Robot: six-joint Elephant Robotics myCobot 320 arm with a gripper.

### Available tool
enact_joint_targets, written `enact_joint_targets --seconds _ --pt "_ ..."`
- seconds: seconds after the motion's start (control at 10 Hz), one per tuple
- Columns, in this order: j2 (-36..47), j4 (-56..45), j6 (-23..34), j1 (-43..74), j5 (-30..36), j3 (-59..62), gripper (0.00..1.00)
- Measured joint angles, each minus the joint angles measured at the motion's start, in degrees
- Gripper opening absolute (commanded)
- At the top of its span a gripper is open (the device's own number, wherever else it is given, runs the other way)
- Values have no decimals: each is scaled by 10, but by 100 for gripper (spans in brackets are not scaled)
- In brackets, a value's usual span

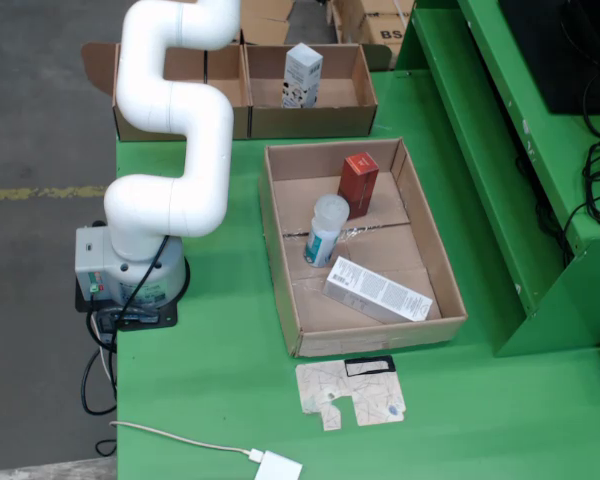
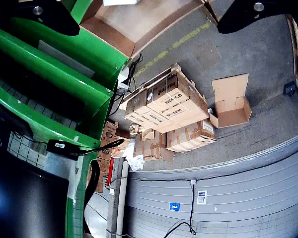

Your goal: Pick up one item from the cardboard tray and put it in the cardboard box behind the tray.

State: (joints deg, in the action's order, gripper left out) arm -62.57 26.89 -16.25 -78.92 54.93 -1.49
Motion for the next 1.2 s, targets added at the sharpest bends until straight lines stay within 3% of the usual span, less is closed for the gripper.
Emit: enact_joint_targets --seconds 0.2,0.4,0.7,1.2 --pt "14 15 5 8 -1 -1 100" --pt "80 -37 -48 35 -23 0 100" --pt "161 -115 -128 63 39 0 100" --pt "309 -257 -270 77 64 -19 100"
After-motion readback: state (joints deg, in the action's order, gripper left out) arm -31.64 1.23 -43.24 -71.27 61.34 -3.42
